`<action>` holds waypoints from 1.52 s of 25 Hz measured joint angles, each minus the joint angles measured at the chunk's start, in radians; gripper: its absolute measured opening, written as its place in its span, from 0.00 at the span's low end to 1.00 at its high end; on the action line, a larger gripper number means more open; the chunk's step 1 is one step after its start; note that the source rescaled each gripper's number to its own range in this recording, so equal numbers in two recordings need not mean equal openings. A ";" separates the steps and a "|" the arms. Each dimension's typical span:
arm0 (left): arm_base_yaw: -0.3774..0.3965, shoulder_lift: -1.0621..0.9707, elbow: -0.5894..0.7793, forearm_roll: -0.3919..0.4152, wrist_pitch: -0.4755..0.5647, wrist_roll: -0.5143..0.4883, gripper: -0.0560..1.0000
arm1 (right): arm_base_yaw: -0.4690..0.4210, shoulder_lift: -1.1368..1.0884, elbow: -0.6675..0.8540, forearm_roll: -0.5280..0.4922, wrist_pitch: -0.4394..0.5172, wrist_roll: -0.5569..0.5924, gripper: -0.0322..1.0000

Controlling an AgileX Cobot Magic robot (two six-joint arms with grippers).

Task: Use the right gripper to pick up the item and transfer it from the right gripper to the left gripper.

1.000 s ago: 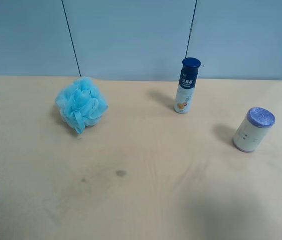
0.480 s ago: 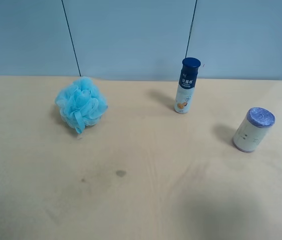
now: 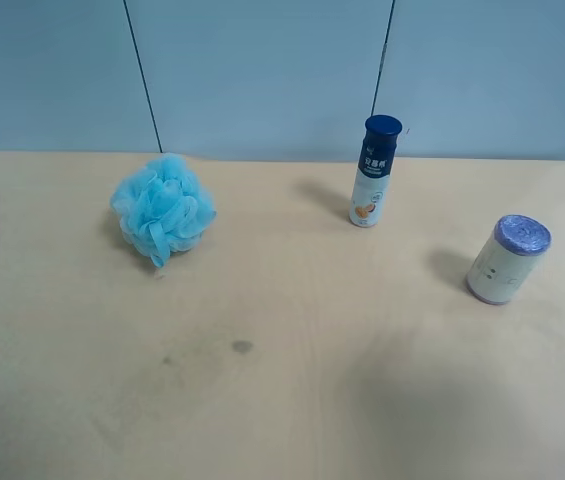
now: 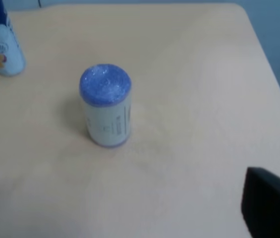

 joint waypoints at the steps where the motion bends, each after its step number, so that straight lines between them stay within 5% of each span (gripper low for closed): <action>1: 0.000 0.000 0.000 0.000 0.000 0.000 1.00 | 0.008 0.047 -0.020 -0.003 -0.007 0.007 0.97; 7: 0.000 0.000 0.000 0.000 0.000 0.000 1.00 | 0.027 0.340 -0.095 -0.026 -0.059 0.035 0.92; 13: 0.000 0.000 0.000 0.000 0.000 0.000 1.00 | 0.027 0.663 -0.179 -0.116 -0.097 0.115 0.99; 21: 0.000 0.000 0.000 0.000 0.000 0.000 1.00 | 0.027 1.047 -0.385 -0.121 -0.038 0.195 1.00; 38: 0.000 0.000 0.000 0.000 0.000 0.000 1.00 | 0.027 1.367 -0.500 -0.076 0.000 0.131 1.00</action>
